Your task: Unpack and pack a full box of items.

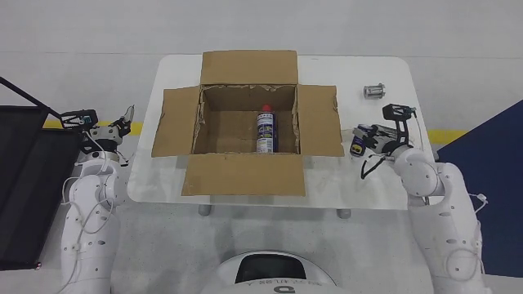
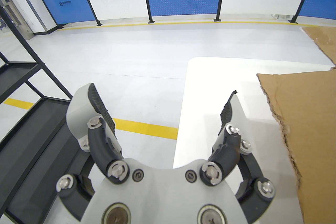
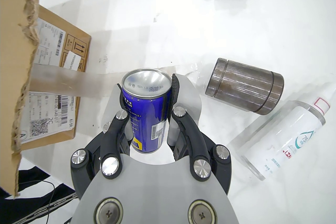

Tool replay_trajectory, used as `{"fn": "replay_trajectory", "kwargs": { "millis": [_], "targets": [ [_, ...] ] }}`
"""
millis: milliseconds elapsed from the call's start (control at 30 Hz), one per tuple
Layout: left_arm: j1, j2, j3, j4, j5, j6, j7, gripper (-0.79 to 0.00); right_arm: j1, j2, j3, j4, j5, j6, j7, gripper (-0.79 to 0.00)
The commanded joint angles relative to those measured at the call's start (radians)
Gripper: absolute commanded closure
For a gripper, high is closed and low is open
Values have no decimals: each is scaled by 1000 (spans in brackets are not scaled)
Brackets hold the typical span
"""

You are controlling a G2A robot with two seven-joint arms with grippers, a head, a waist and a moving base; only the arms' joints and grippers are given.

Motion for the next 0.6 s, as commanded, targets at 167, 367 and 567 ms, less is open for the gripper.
{"fn": "replay_trajectory", "kwargs": {
  "millis": [167,367,567],
  "targets": [
    [0,0,0,0,0,0,0,-785,38,-1,-50,46,-59,42,13,-83],
    [0,0,0,0,0,0,0,-785,66,-2,-82,79,-87,80,10,-83],
    [0,0,0,0,0,0,0,-785,94,-4,-105,113,-100,114,19,-117]
  ]
}}
